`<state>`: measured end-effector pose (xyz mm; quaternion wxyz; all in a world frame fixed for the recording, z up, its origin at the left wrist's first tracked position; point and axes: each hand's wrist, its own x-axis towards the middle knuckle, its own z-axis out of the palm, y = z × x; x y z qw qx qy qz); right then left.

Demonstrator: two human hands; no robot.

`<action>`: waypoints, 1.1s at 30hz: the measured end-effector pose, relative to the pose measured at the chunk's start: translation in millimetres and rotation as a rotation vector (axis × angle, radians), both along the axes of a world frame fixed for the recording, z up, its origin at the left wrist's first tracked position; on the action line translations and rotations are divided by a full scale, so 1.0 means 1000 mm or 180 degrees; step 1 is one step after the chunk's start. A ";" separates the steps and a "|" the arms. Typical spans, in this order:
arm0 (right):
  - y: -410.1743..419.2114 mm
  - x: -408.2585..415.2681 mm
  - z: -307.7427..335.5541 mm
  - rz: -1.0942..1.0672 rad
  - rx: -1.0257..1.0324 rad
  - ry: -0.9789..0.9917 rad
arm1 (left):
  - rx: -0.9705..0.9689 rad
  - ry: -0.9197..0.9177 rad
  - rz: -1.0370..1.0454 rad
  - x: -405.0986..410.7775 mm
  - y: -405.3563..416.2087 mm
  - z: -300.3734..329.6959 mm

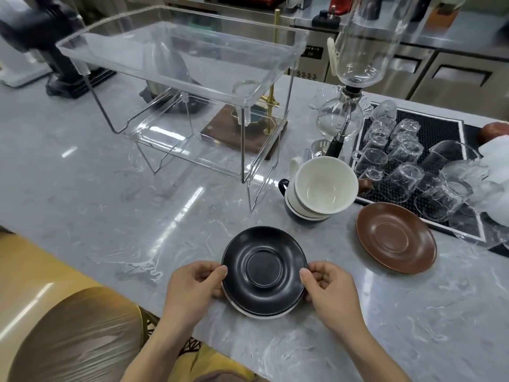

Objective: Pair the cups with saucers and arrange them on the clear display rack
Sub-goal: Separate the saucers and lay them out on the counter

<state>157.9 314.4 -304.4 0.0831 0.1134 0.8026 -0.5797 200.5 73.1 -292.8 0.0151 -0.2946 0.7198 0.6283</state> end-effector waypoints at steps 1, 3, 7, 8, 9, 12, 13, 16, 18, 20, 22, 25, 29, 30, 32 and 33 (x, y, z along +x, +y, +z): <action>0.001 -0.002 0.000 0.0041 -0.0026 -0.0039 | -0.0056 -0.0039 -0.0033 -0.001 -0.002 0.001; 0.005 -0.005 0.001 0.0140 -0.0030 -0.0102 | -0.0214 -0.0133 -0.0158 -0.004 -0.005 0.003; 0.008 -0.010 0.001 0.0244 0.0119 -0.0109 | -0.0624 -0.0325 -0.0369 -0.014 -0.010 0.009; 0.009 -0.011 0.001 0.0258 0.0163 -0.0099 | -0.0689 -0.0343 -0.0399 -0.016 -0.011 0.010; 0.009 -0.012 0.000 0.0301 0.0231 -0.0089 | -0.0739 -0.0361 -0.0435 -0.018 -0.010 0.012; 0.007 -0.013 -0.003 0.0492 0.0525 0.0001 | -0.0955 -0.0421 -0.0596 -0.024 -0.007 0.016; 0.006 -0.013 -0.005 0.0521 0.0629 0.0065 | -0.1052 -0.0421 -0.0637 -0.025 -0.005 0.017; 0.006 -0.012 -0.010 0.0556 0.0874 0.0357 | -0.1282 -0.0402 -0.0736 -0.028 -0.001 0.020; 0.005 -0.012 -0.012 0.0571 0.0862 0.0502 | -0.1316 -0.0418 -0.0802 -0.028 -0.001 0.021; 0.005 -0.012 -0.014 0.0555 0.0809 0.0589 | -0.1266 -0.0435 -0.0836 -0.030 -0.002 0.021; 0.005 -0.012 -0.014 0.0551 0.0777 0.0659 | -0.1252 -0.0471 -0.0883 -0.031 -0.002 0.020; 0.005 -0.013 -0.016 0.0566 0.0776 0.0753 | -0.1263 -0.0526 -0.0949 -0.031 -0.003 0.018; 0.004 -0.014 -0.018 0.0556 0.0809 0.0804 | -0.1211 -0.0506 -0.0993 -0.032 -0.005 0.015; 0.004 -0.014 -0.018 0.0557 0.0819 0.0818 | -0.1214 -0.0486 -0.1016 -0.033 -0.005 0.014; 0.005 -0.014 -0.019 0.0567 0.0831 0.0845 | -0.1217 -0.0445 -0.1063 -0.032 -0.007 0.012; 0.005 -0.014 -0.019 0.0574 0.0839 0.0862 | -0.1209 -0.0427 -0.1083 -0.032 -0.007 0.011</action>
